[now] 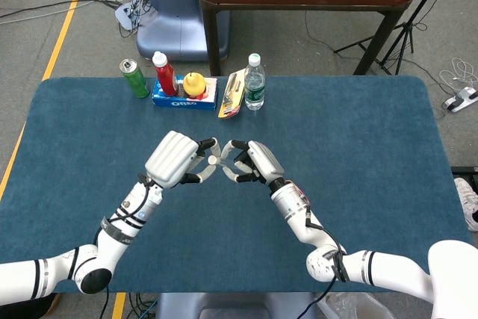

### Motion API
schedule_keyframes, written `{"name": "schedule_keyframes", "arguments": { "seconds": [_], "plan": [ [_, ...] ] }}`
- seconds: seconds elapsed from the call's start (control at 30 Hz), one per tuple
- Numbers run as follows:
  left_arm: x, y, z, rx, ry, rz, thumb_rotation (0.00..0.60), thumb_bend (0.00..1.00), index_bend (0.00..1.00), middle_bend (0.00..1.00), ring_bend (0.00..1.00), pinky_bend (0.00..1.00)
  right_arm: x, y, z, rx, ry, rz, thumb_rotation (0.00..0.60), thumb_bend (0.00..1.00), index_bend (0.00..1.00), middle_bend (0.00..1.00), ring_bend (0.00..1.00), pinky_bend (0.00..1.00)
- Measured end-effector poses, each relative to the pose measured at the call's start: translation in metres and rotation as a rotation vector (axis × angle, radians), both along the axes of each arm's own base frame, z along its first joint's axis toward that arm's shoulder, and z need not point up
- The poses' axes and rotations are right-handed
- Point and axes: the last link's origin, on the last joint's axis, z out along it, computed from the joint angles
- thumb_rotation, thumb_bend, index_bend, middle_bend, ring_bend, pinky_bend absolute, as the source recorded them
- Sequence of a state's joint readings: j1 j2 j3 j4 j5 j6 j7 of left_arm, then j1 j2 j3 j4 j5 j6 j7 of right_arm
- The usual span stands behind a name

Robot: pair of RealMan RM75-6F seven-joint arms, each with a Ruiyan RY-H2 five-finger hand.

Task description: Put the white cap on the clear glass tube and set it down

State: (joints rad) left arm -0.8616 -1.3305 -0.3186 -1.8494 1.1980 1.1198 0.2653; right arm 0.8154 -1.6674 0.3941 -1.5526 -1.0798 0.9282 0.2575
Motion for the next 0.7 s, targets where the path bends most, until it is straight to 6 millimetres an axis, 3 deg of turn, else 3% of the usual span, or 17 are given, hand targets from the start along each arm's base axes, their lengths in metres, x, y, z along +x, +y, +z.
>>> {"name": "schedule_keyframes", "arguments": {
  "seconds": [0.23,0.53,0.7],
  "plan": [
    [-0.002,0.001,-0.001,-0.017,0.001,0.024,0.600,0.32,0.46,0.97,1.00,1.00,-0.002,0.000,0.002,-0.007,0.010,0.006,0.600,0.63,0.96,1.00,1.00,1.00],
    [-0.011,0.005,0.003,-0.004,0.011,0.071,0.600,0.28,0.11,0.92,0.98,1.00,-0.013,-0.003,0.012,-0.034,0.138,0.037,0.600,0.65,0.96,1.00,1.00,1.00],
    [-0.026,0.008,0.012,0.016,0.035,0.112,0.600,0.27,0.05,0.88,0.94,1.00,-0.028,-0.009,0.026,-0.051,0.297,0.062,0.600,0.65,0.96,1.00,1.00,1.00]
  ]
}}
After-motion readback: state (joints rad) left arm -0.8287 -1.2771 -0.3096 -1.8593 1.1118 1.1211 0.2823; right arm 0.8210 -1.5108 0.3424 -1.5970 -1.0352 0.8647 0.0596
